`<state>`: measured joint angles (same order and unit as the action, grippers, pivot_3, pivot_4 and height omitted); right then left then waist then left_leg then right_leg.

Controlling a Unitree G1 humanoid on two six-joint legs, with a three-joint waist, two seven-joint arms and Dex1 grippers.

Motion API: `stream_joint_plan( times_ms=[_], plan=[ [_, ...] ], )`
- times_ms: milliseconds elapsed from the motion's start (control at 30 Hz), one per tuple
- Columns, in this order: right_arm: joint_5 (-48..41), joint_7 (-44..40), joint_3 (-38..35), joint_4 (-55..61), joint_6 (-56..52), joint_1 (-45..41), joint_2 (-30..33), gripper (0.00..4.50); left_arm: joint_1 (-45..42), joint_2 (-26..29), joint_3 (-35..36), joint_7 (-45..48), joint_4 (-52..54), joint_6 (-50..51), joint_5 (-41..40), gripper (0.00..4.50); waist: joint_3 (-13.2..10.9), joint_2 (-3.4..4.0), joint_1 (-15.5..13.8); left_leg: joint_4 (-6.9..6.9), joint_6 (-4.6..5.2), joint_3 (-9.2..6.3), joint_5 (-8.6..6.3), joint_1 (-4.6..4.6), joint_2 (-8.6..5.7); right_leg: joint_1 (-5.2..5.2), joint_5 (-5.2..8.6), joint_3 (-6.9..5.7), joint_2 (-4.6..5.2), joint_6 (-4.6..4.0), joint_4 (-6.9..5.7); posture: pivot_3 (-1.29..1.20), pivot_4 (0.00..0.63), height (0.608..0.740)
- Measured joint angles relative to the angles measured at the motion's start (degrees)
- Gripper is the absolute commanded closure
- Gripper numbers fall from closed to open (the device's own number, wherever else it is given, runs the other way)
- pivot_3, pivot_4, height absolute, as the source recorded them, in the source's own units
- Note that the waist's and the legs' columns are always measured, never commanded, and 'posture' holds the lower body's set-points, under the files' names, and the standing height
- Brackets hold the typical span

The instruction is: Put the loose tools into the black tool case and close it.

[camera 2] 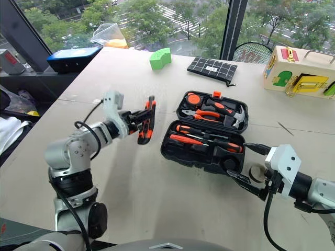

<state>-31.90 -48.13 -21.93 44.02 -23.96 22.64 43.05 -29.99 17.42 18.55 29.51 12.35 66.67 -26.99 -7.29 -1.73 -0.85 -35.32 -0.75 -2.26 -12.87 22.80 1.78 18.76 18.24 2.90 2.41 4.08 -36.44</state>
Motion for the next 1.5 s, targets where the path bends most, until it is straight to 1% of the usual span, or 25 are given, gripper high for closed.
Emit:
stream_joint_plan(
  times_ms=[67,133,167,233,300,367,400,500,633,767,900,1000,1167,1233,1267,1333,1367,1400,1433,1467,1500],
  plan=[
    [0.2,0.5,0.4,0.2,0.2,0.8,-0.8,0.00,-1.7,4.7,-4.1,8.1,-1.5,-3.2,-2.2,3.31,0.0,0.01,0.0,0.01,0.00,-0.01,0.00,0.00,0.00,0.00,0.00,-0.02,0.00,0.00,0.01,0.00,0.150,0.740],
    [0.4,1.2,0.5,0.6,0.4,1.1,-1.3,0.00,-3.7,10.4,-12.1,19.5,-2.8,-9.0,-2.5,3.31,0.0,0.06,0.2,0.04,0.00,0.04,0.00,-0.04,0.00,0.00,0.00,0.03,0.00,0.00,0.01,0.00,0.150,0.740],
    [0.5,1.4,0.7,0.7,0.4,1.2,-1.4,0.00,-4.6,12.2,-14.9,23.7,-3.4,-11.5,-2.4,3.31,-0.1,0.09,0.2,0.06,0.00,0.06,0.00,-0.06,0.00,0.00,0.00,0.04,0.00,-0.01,0.01,0.00,0.150,0.740],
    [0.7,2.1,0.8,1.3,0.5,1.8,-1.9,0.00,-7.9,16.2,-24.0,35.4,-7.8,-21.4,0.7,3.31,-0.1,0.19,0.2,0.10,0.01,0.08,0.00,-0.09,0.01,0.00,0.01,0.07,-0.01,-0.02,0.00,0.00,0.150,0.740],
    [0.7,2.5,0.8,1.8,0.5,2.5,-2.4,0.00,-10.9,16.8,-29.0,40.9,-11.8,-27.3,3.6,3.31,-0.1,0.21,0.1,0.10,0.02,0.07,0.00,-0.06,0.00,0.01,0.01,0.06,-0.02,-0.03,0.02,0.00,0.150,0.740],
    [0.7,2.9,0.7,3.6,0.6,3.9,-3.0,0.00,-16.4,16.0,-35.5,46.9,-19.1,-35.9,8.6,3.31,-0.1,0.21,0.0,0.08,0.03,0.07,-0.01,0.02,-0.02,0.01,0.01,0.05,-0.03,-0.02,0.09,0.00,0.150,0.740],
    [0.7,3.1,0.5,4.3,0.6,4.7,-3.1,0.00,-17.9,15.5,-37.1,48.3,-21.1,-38.6,10.1,3.31,-0.1,0.21,0.0,0.08,0.03,0.09,-0.01,0.03,-0.02,0.01,0.01,0.07,-0.03,-0.02,0.15,0.00,0.150,0.740],
    [0.4,3.4,-1.4,7.2,1.4,8.7,-4.8,0.00,-22.4,11.3,-42.7,52.9,-27.9,-47.2,14.8,3.31,-0.1,0.21,0.0,0.06,0.05,0.08,-0.01,0.14,-0.03,0.01,0.01,0.04,-0.03,0.00,0.27,0.00,0.150,0.740],
    [0.8,4.2,-2.9,9.6,2.2,12.7,-6.7,0.00,-24.1,7.5,-47.4,56.2,-32.9,-52.1,19.0,3.31,-0.2,0.23,0.7,0.09,0.07,0.07,-0.02,0.11,0.04,0.02,0.01,0.08,-0.12,0.01,0.26,0.00,0.150,0.740],
    [1.9,5.1,-3.8,10.5,3.1,15.6,-8.5,0.00,-24.1,6.0,-49.2,56.5,-33.9,-51.8,21.1,3.31,-0.2,0.25,1.0,0.07,0.07,0.06,-0.02,0.06,0.14,0.01,0.01,0.07,-0.20,0.00,0.15,0.00,0.150,0.740],
    [2.7,6.0,-3.8,11.9,4.4,18.3,-10.3,0.00,-23.3,6.1,-50.7,56.5,-31.9,-48.8,22.8,3.31,-0.2,0.26,1.1,0.05,0.07,0.09,-0.02,0.05,0.15,0.01,0.01,0.10,-0.20,0.01,0.13,0.00,0.150,0.740],
    [3.5,6.1,-3.8,12.0,5.2,19.6,-11.0,0.00,-21.8,6.5,-51.5,56.4,-31.4,-50.9,24.5,3.31,-0.2,0.25,1.2,0.05,0.07,0.07,-0.02,0.04,0.16,0.01,0.01,0.09,-0.20,0.00,0.12,0.00,0.150,0.740],
    [3.9,6.1,-3.8,12.0,5.9,19.6,-11.0,0.00,-21.8,5.8,-52.3,56.4,-31.6,-52.4,26.4,3.31,-0.2,0.26,1.2,0.05,0.07,0.08,-0.02,0.03,0.17,0.01,0.01,0.09,-0.23,0.00,0.12,0.00,0.150,0.740],
    [4.0,6.1,-3.8,12.0,6.0,19.5,-11.0,0.00,-21.8,5.1,-52.3,56.4,-32.0,-53.3,27.0,2.33,-0.2,0.26,1.1,0.04,0.07,0.08,-0.02,0.03,0.17,0.01,0.01,0.09,-0.23,0.00,0.12,0.00,0.150,0.740],
    [3.9,6.1,-3.8,12.0,6.0,19.4,-10.9,0.00,-21.8,4.1,-52.2,56.3,-33.0,-53.7,26.9,2.11,-0.2,0.26,1.0,0.03,0.07,0.08,-0.02,0.03,0.17,0.00,0.01,0.09,-0.23,0.00,0.12,0.00,0.150,0.740],
    [3.9,6.1,-3.9,12.0,6.0,19.2,-10.7,0.00,-22.2,3.2,-51.6,56.4,-34.0,-53.3,26.7,1.50,-0.1,0.25,0.9,-0.01,0.07,0.09,-0.02,0.04,0.17,0.00,0.01,0.10,-0.23,0.00,0.11,0.00,0.150,0.740],
    [3.9,6.1,-3.9,12.0,6.0,19.2,-10.7,0.00,-22.3,3.0,-51.3,56.4,-34.1,-52.7,26.5,0.87,-0.2,0.25,0.9,-0.01,0.07,0.09,-0.02,0.04,0.16,0.01,0.01,0.11,-0.23,0.00,0.09,0.00,0.150,0.740],
    [3.8,6.1,-3.9,12.0,5.9,19.2,-10.7,0.00,-22.4,2.6,-50.3,56.5,-34.3,-51.1,25.4,0.69,-0.2,0.25,0.9,-0.02,0.07,0.09,-0.02,0.05,0.17,0.01,0.01,0.10,-0.23,0.00,0.07,0.00,0.150,0.740],
    [3.8,6.1,-4.1,12.0,5.9,19.3,-10.7,0.00,-23.0,2.5,-49.1,56.8,-34.3,-48.9,23.8,0.69,-0.2,0.24,0.9,-0.03,0.07,0.07,-0.02,0.06,0.17,0.02,0.01,0.08,-0.24,0.00,0.04,0.00,0.150,0.740],
    [3.7,6.1,-4.6,12.0,5.9,19.6,-10.7,0.00,-24.6,2.8,-45.7,58.1,-34.3,-44.6,20.1,0.69,-0.2,0.25,1.0,-0.03,0.07,0.06,-0.02,0.05,0.19,0.02,0.01,0.07,-0.26,0.00,0.02,0.00,0.150,0.740],
    [3.7,6.1,-4.8,12.0,5.9,19.7,-10.7,0.00,-25.6,3.3,-43.9,58.6,-34.2,-42.5,18.6,0.69,-0.2,0.25,1.1,-0.03,0.07,0.06,-0.02,0.04,0.21,0.02,0.02,0.07,-0.27,0.00,0.01,0.00,0.150,0.740]
  ],
)
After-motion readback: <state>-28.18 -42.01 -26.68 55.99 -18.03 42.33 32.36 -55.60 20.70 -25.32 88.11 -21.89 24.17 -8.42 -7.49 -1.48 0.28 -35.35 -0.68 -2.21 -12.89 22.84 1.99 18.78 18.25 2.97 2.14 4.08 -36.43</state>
